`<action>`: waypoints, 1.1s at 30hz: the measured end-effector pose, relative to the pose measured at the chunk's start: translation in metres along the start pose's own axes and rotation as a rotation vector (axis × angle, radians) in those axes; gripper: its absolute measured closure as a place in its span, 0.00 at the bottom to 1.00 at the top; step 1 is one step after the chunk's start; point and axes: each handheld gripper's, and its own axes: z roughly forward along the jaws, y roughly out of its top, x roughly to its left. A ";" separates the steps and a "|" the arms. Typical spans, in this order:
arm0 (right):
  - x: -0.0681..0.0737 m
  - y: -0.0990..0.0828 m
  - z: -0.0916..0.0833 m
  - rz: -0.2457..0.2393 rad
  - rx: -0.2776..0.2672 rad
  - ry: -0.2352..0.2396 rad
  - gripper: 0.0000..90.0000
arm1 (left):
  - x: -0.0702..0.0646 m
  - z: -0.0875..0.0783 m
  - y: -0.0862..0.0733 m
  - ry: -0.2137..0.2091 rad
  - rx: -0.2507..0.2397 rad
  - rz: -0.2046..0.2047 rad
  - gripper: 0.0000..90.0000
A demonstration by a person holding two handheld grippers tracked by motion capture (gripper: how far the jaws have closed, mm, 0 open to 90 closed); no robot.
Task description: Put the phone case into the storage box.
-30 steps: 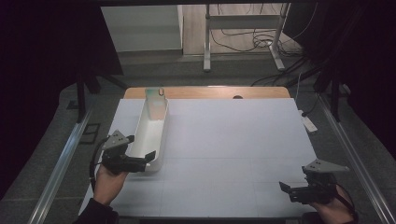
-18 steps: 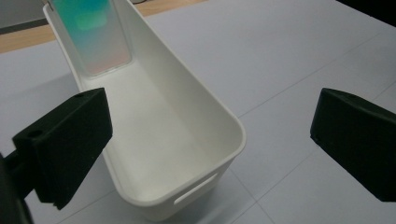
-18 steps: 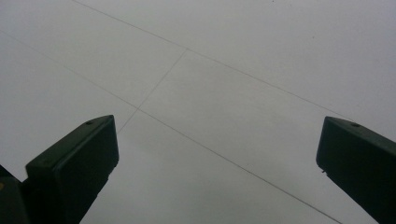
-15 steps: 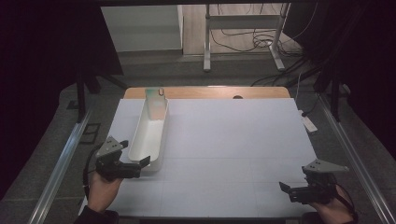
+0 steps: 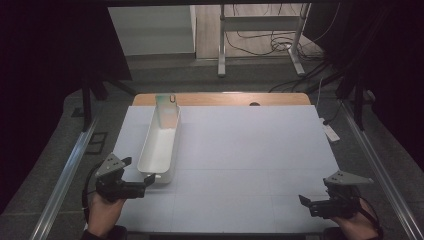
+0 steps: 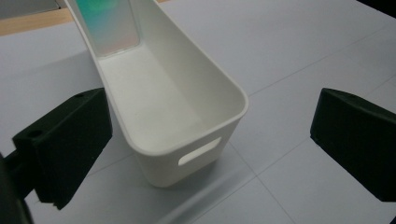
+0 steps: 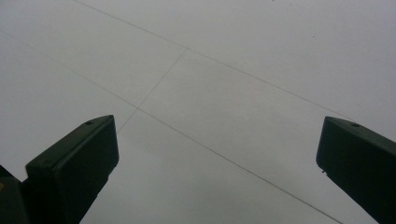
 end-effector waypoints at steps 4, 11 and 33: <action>0.000 0.000 0.000 0.001 0.001 0.000 0.00 | 0.000 -0.002 -0.003 0.004 0.002 -0.005 0.00; 0.000 0.000 0.000 0.000 0.002 -0.001 0.00 | 0.001 -0.008 -0.009 0.014 0.010 -0.014 0.00; 0.000 0.000 0.000 0.001 0.007 -0.002 0.00 | 0.000 -0.018 -0.027 0.056 0.057 -0.036 0.00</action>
